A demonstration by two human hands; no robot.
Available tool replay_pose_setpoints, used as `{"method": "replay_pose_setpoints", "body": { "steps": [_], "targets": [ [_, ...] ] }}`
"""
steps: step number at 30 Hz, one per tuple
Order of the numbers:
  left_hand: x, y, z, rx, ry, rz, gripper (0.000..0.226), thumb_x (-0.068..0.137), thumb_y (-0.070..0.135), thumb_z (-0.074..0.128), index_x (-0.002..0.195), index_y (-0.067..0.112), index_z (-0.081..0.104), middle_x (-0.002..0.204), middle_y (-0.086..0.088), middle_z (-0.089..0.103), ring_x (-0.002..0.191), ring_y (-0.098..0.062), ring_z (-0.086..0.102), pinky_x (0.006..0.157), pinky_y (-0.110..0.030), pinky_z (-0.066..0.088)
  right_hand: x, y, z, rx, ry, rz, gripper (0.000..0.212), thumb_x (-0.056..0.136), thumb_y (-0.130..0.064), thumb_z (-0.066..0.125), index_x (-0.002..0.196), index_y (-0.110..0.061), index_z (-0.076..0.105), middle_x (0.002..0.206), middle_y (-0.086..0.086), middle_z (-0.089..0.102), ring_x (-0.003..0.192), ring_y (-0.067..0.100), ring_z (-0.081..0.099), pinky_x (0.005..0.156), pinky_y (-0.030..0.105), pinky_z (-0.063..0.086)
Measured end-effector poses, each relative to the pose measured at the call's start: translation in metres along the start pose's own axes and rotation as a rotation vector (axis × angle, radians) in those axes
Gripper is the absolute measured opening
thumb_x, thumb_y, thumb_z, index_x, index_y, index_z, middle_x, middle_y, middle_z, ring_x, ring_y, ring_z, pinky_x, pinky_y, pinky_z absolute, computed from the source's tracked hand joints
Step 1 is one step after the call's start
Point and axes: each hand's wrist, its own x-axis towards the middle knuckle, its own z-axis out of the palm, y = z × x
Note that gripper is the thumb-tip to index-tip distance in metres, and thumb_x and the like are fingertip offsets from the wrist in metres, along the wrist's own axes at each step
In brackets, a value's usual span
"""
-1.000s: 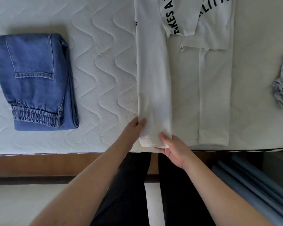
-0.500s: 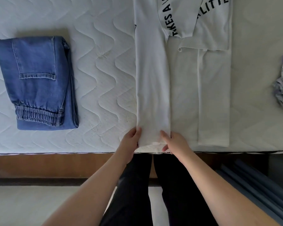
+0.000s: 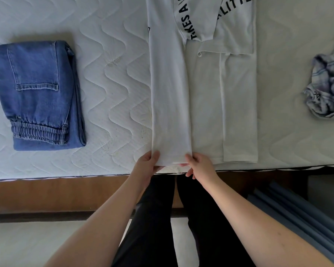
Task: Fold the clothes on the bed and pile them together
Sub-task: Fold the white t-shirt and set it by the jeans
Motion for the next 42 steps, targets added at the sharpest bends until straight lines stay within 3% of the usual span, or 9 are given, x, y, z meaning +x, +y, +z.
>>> {"method": "replay_pose_setpoints", "body": {
  "steps": [4, 7, 13, 17, 20, 24, 31, 34, 42],
  "targets": [
    [-0.003, 0.003, 0.005, -0.108, 0.070, -0.067, 0.025, 0.103, 0.024, 0.048, 0.119, 0.009, 0.061, 0.111, -0.006, 0.069, 0.101, -0.020, 0.067, 0.078, -0.029, 0.059, 0.004, -0.004, -0.002, 0.001, -0.004, 0.049, 0.020, 0.097, -0.035, 0.053, 0.096, -0.018, 0.065, 0.067, -0.005, 0.072, 0.041, 0.012, 0.058, 0.038, 0.021, 0.041],
    [-0.009, 0.003, 0.007, 0.368, 0.181, 0.126, 0.027, 0.099, 0.036, 0.053, 0.121, 0.019, 0.057, 0.113, -0.003, 0.068, 0.100, -0.018, 0.067, 0.074, -0.024, 0.056, 0.003, -0.008, -0.005, 0.028, -0.031, 0.046, 0.019, 0.094, -0.033, 0.057, 0.102, -0.021, 0.069, 0.047, 0.000, 0.061, 0.036, 0.011, 0.053, 0.039, 0.019, 0.040],
    [-0.027, -0.015, 0.012, 0.828, 0.006, 0.541, 0.108, 0.074, 0.018, 0.076, 0.152, 0.043, 0.006, 0.137, 0.011, 0.033, 0.112, 0.005, 0.046, 0.086, -0.007, 0.044, -0.010, -0.019, -0.006, 0.308, -0.153, -0.035, 0.017, 0.091, -0.031, 0.061, 0.094, -0.022, 0.075, 0.045, 0.007, 0.050, 0.039, 0.016, 0.042, 0.043, 0.021, 0.037],
    [-0.032, -0.014, 0.031, 0.823, 0.342, 0.518, 0.082, 0.085, 0.014, 0.065, 0.145, 0.042, 0.017, 0.139, 0.008, 0.039, 0.103, -0.010, 0.055, 0.072, -0.032, 0.052, -0.018, -0.021, -0.005, 0.335, -0.185, -0.041, 0.026, 0.094, -0.028, 0.059, 0.104, -0.006, 0.069, 0.050, 0.006, 0.047, 0.042, 0.016, 0.043, 0.046, 0.024, 0.037],
    [-0.030, -0.011, 0.030, 0.823, 0.493, 0.472, 0.067, 0.085, -0.001, 0.046, 0.136, 0.037, 0.025, 0.129, 0.003, 0.051, 0.083, -0.027, 0.062, 0.058, -0.039, 0.049, -0.019, -0.017, -0.006, 0.217, -0.099, -0.045, 0.020, 0.096, -0.029, 0.058, 0.101, -0.015, 0.072, 0.055, 0.007, 0.059, 0.042, 0.014, 0.049, 0.046, 0.022, 0.042],
    [-0.030, -0.018, 0.016, 0.997, 0.514, 0.472, 0.041, 0.091, 0.009, 0.046, 0.124, 0.027, 0.031, 0.112, -0.003, 0.063, 0.076, -0.037, 0.062, 0.056, -0.036, 0.041, -0.012, -0.008, -0.003, -0.006, -0.019, -0.048, 0.024, 0.097, -0.033, 0.055, 0.095, -0.013, 0.067, 0.079, 0.000, 0.075, 0.046, 0.015, 0.057, 0.042, 0.022, 0.042],
    [-0.019, -0.028, 0.008, 1.257, 0.507, 0.423, 0.013, 0.093, 0.017, 0.049, 0.101, 0.013, 0.041, 0.093, -0.007, 0.058, 0.074, -0.032, 0.059, 0.055, -0.035, 0.037, 0.006, -0.010, -0.004, -0.479, 0.118, 0.080, 0.050, 0.089, -0.062, 0.049, 0.073, -0.017, 0.064, 0.058, -0.001, 0.069, 0.047, 0.016, 0.064, 0.058, 0.031, 0.052],
    [-0.020, -0.025, 0.008, 1.282, 0.438, 0.390, 0.021, 0.086, 0.014, 0.051, 0.104, 0.015, 0.042, 0.098, -0.004, 0.052, 0.081, -0.026, 0.054, 0.061, -0.036, 0.039, 0.008, -0.019, -0.013, -0.703, 0.213, 0.050, 0.053, 0.086, -0.069, 0.047, 0.067, -0.022, 0.060, 0.062, -0.002, 0.065, 0.059, 0.017, 0.061, 0.051, 0.027, 0.042],
    [-0.014, 0.022, -0.006, 1.342, 0.406, 0.617, 0.036, 0.082, -0.003, 0.049, 0.115, 0.011, 0.054, 0.110, -0.008, 0.055, 0.097, -0.029, 0.052, 0.083, -0.038, 0.039, 0.025, -0.057, -0.016, -0.493, 0.386, -0.232, 0.021, 0.091, -0.041, 0.059, 0.099, -0.021, 0.059, 0.079, -0.014, 0.056, 0.078, 0.014, 0.058, 0.067, 0.028, 0.043]
  ]
}}
